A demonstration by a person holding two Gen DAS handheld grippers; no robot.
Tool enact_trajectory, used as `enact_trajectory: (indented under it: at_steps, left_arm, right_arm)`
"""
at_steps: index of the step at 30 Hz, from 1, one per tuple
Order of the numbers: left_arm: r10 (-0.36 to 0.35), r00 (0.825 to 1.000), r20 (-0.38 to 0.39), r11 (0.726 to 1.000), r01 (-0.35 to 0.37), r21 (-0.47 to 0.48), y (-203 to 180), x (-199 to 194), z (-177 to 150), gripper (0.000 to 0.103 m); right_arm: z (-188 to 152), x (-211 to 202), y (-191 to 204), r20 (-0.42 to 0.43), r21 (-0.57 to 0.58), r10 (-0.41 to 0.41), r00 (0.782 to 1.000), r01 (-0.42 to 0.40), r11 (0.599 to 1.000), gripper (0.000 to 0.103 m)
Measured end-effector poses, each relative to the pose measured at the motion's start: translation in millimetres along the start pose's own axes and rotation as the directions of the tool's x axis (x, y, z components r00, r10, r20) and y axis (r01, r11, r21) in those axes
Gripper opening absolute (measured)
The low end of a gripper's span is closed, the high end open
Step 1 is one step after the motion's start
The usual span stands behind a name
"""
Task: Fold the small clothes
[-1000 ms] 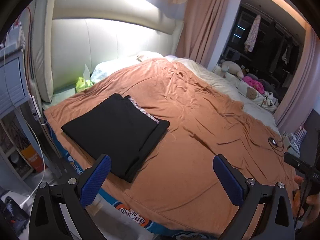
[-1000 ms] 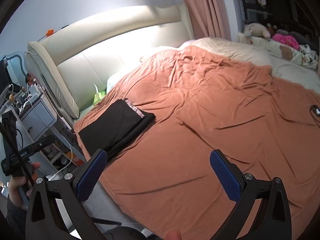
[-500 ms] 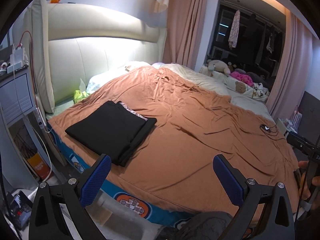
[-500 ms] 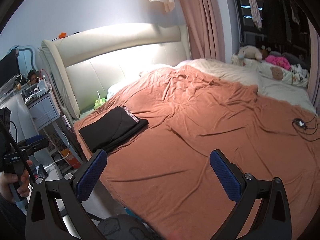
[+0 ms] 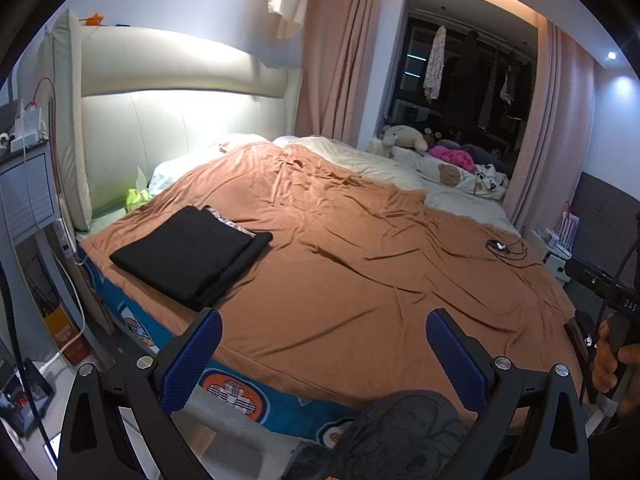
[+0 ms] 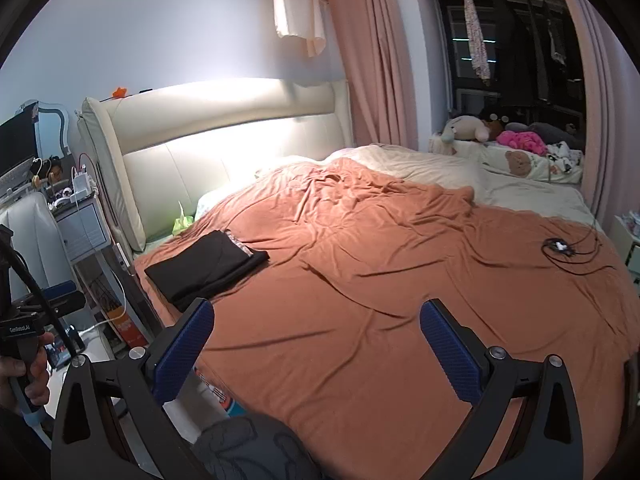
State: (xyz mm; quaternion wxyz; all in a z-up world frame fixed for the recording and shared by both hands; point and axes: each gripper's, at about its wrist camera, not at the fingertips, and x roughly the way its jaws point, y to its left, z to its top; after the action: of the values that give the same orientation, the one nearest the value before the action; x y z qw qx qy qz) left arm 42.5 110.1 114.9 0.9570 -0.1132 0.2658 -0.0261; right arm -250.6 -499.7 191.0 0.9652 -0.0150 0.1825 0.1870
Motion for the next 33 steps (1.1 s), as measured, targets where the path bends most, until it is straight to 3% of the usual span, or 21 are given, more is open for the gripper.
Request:
enact_trajectory:
  at_steps: [16,33]
  left_arm:
    - [-0.019,0.999,0.027,0.999,0.018,0.034,-39.2,-36.8,-38.4,0.102]
    - [0.027,0.997,0.077,0.998,-0.031,0.060,-57.7,-50.7,-77.5,0.102]
  right_arm:
    - [-41.0,-62.8,-7.0,-0.002,0.021,-0.066,0.998,0.066,0.998,0.103]
    - [-75.7,-78.9,3.5,-0.006,0.025,-0.134,0.991,0.135,0.991,0.103]
